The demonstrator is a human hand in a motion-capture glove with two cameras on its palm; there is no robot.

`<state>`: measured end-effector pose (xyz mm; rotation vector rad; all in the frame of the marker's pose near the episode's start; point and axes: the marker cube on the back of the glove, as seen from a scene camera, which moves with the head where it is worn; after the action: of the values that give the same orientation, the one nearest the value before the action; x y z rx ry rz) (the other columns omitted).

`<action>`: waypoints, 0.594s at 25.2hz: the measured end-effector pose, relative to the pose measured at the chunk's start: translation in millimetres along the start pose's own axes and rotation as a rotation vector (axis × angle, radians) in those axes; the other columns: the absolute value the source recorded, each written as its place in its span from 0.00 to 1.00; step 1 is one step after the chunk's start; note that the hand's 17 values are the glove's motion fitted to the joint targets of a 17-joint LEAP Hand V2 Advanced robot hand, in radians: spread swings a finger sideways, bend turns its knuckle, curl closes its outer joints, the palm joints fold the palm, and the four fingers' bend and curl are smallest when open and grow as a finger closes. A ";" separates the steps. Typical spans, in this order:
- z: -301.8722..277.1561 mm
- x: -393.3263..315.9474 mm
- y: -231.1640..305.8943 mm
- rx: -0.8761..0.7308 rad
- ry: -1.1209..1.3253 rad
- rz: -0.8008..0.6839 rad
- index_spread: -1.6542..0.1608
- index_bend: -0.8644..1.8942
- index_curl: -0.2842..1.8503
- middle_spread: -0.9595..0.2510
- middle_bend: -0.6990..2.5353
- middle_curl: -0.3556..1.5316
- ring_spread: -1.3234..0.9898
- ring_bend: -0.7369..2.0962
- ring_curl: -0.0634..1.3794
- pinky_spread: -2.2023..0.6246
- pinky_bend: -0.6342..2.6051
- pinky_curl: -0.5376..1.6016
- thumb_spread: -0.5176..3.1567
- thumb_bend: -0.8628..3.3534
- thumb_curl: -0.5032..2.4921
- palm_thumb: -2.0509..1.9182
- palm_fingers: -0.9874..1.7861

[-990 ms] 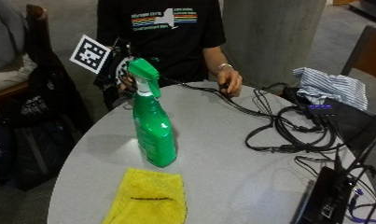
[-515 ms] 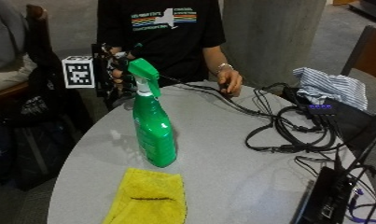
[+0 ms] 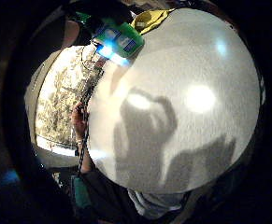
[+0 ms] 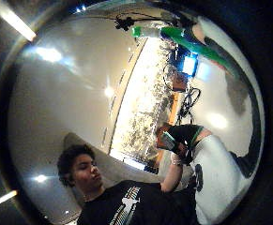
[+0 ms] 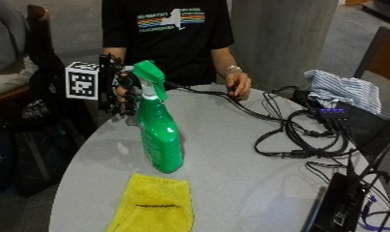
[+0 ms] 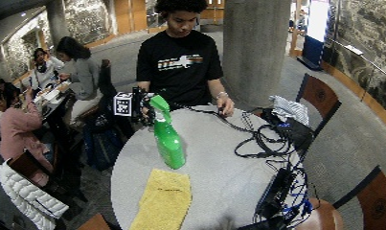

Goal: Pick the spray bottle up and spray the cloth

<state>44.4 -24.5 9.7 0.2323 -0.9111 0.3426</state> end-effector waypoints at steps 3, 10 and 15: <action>2.1 0.1 -21.3 0.027 0.001 0.002 0.72 0.34 0.23 0.83 0.28 0.38 0.60 0.37 0.26 0.87 0.35 0.42 0.38 0.20 0.27 0.71 0.53; 3.3 1.1 -68.8 0.100 0.045 0.003 0.72 0.35 0.22 0.85 0.28 0.38 0.60 0.38 0.27 0.87 0.36 0.43 0.38 0.20 0.28 0.72 0.52; 10.5 6.3 -102.2 0.130 0.088 0.021 0.72 0.35 0.22 0.85 0.28 0.38 0.61 0.37 0.27 0.87 0.37 0.43 0.38 0.20 0.28 0.72 0.51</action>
<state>79.7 -121.0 15.7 0.3246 -0.8063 0.4290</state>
